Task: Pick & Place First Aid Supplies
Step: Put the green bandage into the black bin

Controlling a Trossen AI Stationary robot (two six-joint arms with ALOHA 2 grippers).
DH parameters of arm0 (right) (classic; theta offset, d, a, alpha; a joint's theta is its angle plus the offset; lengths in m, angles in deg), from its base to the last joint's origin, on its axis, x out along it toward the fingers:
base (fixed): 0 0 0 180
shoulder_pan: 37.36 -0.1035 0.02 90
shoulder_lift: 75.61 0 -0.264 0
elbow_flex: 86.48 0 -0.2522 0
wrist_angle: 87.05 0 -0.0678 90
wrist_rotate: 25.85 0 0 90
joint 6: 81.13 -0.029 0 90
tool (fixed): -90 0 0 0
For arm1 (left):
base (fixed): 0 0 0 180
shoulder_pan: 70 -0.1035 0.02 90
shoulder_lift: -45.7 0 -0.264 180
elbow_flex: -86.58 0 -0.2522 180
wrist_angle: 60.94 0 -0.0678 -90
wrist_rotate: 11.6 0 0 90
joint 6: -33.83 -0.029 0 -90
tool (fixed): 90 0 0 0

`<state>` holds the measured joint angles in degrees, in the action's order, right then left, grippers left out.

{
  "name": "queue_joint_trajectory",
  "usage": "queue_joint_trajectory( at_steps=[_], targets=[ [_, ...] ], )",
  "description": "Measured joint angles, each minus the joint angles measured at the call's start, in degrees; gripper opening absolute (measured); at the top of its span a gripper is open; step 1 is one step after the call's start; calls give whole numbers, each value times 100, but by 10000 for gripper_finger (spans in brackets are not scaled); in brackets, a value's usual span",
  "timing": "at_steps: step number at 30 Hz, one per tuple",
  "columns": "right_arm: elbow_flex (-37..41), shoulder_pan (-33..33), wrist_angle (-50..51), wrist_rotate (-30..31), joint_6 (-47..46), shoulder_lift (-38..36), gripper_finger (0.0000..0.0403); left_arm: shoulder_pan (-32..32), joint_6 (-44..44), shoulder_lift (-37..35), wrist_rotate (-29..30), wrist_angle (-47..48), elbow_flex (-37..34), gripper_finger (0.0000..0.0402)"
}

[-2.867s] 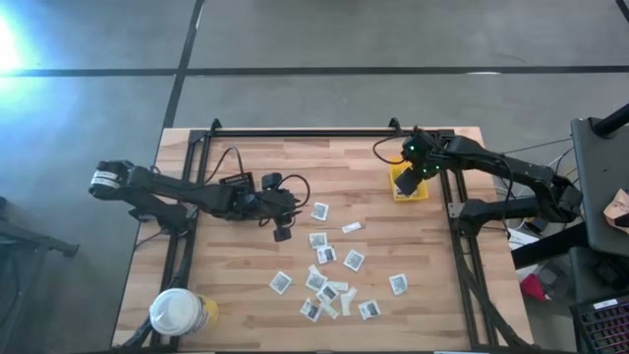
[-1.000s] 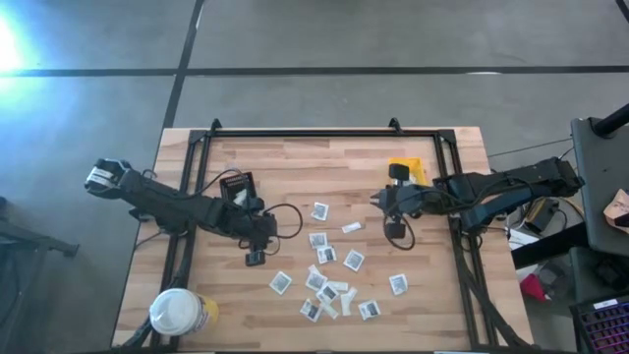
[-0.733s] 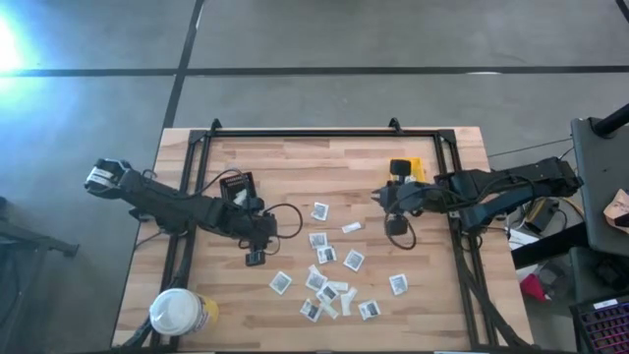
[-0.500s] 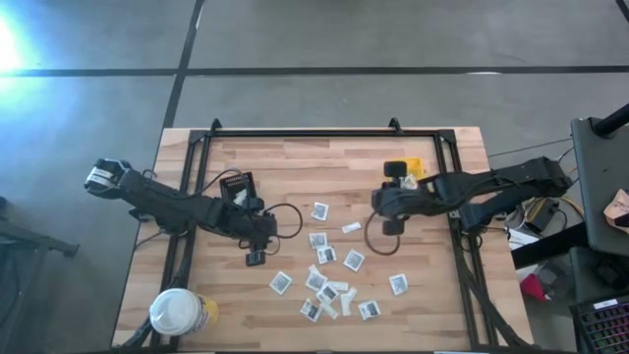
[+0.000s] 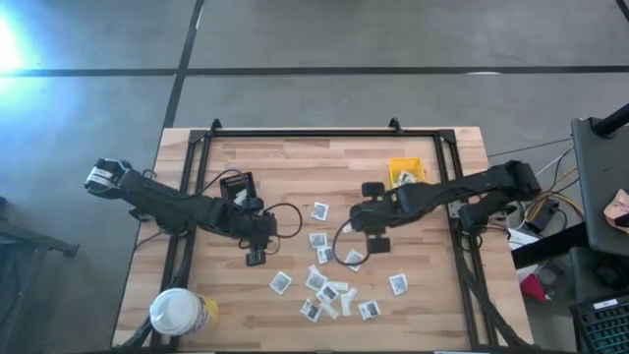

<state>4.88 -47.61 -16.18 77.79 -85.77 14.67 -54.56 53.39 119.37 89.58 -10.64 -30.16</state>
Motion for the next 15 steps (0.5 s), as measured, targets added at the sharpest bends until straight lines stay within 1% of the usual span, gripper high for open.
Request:
queue_joint_trajectory(
  at_steps=[8,12,15],
  targets=[
    [-134,-2,17,-112,-501,756,138,7,-13,0,0,67,-2,133],
    [-249,-2,-8,-336,-591,1082,141,7,-5,0,0,276,-2,133],
    [-342,-2,-50,-355,-725,1300,136,26,9,0,-1,357,-4,133]
  ],
)
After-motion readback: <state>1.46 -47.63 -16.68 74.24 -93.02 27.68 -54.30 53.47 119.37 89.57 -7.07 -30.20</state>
